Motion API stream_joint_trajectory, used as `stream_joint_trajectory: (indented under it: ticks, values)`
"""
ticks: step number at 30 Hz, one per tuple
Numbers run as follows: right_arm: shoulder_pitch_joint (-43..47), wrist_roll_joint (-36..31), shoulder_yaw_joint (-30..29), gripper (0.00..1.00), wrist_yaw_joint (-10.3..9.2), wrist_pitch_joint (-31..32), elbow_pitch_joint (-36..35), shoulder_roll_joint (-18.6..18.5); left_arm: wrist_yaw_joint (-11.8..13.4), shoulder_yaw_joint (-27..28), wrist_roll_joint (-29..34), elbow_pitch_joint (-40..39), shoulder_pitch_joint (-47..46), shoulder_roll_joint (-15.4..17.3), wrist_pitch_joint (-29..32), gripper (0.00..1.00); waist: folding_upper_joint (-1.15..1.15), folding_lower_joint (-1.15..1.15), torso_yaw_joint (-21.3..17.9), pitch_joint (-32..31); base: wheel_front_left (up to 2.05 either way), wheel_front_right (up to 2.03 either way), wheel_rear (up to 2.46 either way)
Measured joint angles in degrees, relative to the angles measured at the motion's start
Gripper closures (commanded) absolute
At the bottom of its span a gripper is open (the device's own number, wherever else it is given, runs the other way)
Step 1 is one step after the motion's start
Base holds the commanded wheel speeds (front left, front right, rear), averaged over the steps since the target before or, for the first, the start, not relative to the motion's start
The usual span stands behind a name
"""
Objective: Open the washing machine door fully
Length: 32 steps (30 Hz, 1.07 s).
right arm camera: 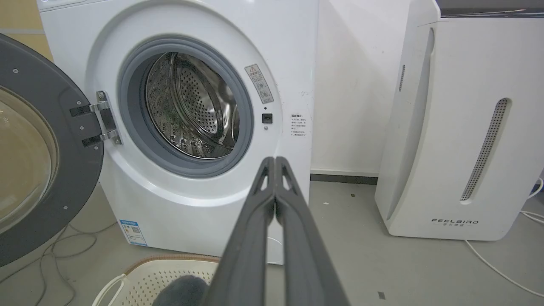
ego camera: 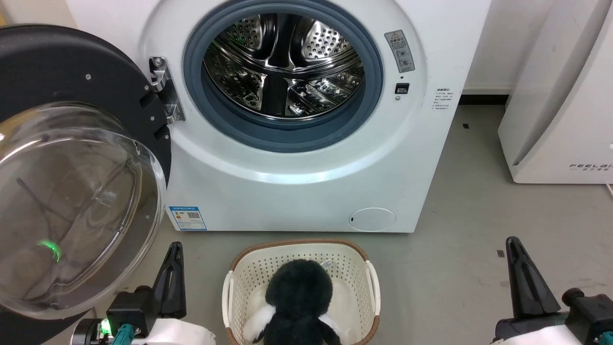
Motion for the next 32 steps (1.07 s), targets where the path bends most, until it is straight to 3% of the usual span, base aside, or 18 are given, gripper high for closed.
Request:
stream_joint_trajectory:
  ticks: [32]
  values:
    - [-1.2,-1.5,0.9,1.0,0.0,3.8,1.1,0.0,0.0,-0.2,1.0,-1.1,-0.2,0.0,3.8,1.0,0.0,0.0,-0.3,0.1,0.0,0.0,0.0]
